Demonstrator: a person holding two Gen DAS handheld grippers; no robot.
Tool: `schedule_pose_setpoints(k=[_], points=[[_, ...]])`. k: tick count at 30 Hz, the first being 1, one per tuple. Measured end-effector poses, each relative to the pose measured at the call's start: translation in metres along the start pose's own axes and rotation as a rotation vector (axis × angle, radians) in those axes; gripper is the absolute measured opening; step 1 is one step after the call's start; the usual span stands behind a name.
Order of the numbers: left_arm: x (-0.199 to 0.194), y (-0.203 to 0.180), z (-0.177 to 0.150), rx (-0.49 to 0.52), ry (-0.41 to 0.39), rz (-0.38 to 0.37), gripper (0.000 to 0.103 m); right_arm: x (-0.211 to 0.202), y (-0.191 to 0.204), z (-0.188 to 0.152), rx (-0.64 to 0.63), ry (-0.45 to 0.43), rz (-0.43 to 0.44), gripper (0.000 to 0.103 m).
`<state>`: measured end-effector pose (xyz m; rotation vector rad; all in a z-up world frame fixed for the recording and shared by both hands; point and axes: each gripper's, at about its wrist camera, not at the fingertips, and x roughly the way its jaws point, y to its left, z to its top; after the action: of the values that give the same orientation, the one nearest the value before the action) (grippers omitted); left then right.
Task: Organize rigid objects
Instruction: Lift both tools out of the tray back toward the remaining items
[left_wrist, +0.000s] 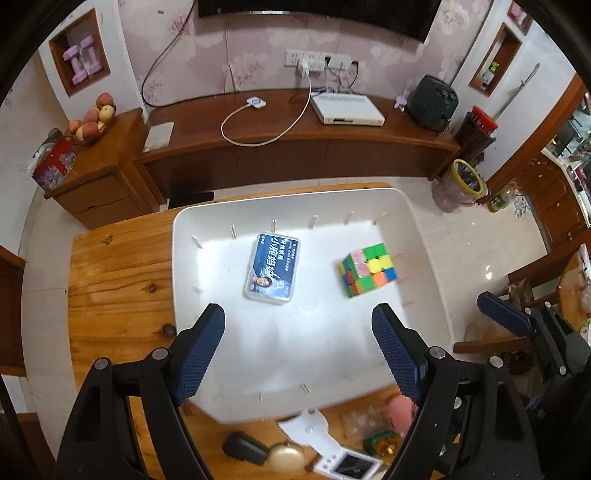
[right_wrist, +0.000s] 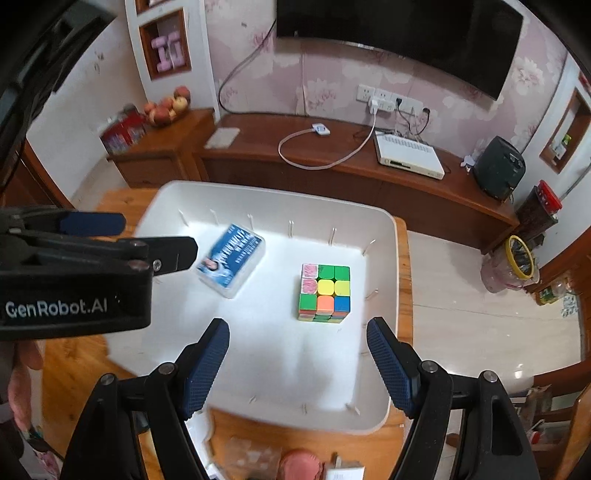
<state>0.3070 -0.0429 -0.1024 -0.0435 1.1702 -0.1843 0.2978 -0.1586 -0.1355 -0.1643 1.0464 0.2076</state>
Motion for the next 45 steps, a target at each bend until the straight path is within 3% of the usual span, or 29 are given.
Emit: schedule_pose_setpoints(k=[11, 19, 28, 37, 45], points=[[-0.089, -0.019, -0.045, -0.023, -0.109, -0.025, 0.087, -0.101, -0.019, -0.037, -0.004, -0.127, 0.020, 0.078], [-0.115, -0.043, -0.088, 0.026, -0.157, -0.009, 0.090, -0.131, -0.038, -0.070, 0.012, -0.165, 0.033, 0.078], [-0.095, -0.052, -0.134, 0.043, -0.093, 0.005, 0.090, -0.131, -0.052, -0.120, 0.051, -0.139, 0.043, 0.078], [-0.047, -0.038, -0.169, -0.047, 0.024, 0.021, 0.090, -0.111, -0.044, -0.176, 0.039, -0.083, 0.073, 0.078], [0.007, -0.017, -0.177, -0.158, 0.102, 0.035, 0.090, -0.064, -0.021, -0.232, -0.023, 0.008, 0.083, 0.078]])
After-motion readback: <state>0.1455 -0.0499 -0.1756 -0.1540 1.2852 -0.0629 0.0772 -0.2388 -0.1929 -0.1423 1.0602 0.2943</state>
